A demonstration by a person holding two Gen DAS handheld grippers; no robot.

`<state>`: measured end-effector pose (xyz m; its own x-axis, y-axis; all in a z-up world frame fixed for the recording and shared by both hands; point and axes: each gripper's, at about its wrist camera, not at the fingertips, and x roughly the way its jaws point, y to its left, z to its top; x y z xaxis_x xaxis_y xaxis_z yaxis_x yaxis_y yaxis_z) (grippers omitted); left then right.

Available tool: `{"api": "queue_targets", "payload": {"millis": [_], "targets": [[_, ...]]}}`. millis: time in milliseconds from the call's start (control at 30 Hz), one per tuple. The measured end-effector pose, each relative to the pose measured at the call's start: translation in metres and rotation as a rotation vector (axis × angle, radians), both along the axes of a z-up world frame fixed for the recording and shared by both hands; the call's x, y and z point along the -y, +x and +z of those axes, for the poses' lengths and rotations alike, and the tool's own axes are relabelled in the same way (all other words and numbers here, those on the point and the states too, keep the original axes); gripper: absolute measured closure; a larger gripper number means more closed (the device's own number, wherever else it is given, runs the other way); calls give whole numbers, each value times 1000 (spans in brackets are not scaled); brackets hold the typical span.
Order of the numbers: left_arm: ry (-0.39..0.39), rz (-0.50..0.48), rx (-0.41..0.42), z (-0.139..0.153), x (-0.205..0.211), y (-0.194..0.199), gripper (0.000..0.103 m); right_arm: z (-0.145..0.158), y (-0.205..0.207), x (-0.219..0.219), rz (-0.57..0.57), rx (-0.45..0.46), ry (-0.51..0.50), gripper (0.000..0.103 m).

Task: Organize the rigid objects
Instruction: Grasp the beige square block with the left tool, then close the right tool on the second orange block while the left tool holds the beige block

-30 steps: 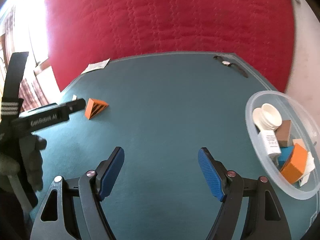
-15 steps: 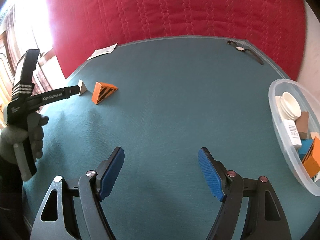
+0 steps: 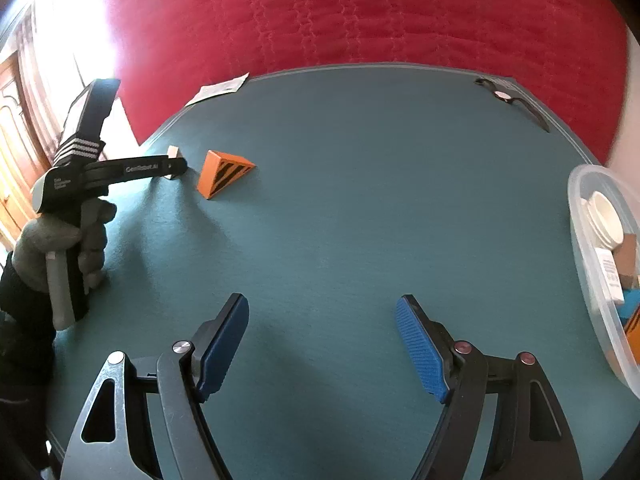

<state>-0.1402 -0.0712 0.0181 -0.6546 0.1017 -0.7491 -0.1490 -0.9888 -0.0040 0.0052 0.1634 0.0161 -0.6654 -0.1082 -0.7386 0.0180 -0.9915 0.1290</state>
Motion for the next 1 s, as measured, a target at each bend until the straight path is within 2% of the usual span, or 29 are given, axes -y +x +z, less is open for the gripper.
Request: {"api": "queue_targets", "payload": {"millis": [67, 100, 333, 700, 900, 1000], "targets": [[14, -19, -5, 1, 0, 2, 66, 1, -4, 5, 19, 4, -9, 26], [28, -30, -8, 1, 1, 3, 69, 1, -6, 7, 27, 7, -15, 26], [102, -23, -33, 6, 12, 7, 69, 1, -28, 29, 82, 19, -45, 26], [77, 34, -84, 11, 18, 16, 69, 4, -77, 62, 126, 32, -112, 26], [84, 72, -79, 10, 26, 16, 69, 1, -105, 80, 129, 15, -84, 26], [98, 88, -67, 9, 30, 14, 69, -1, -116, 84, 128, 6, -59, 34]]}}
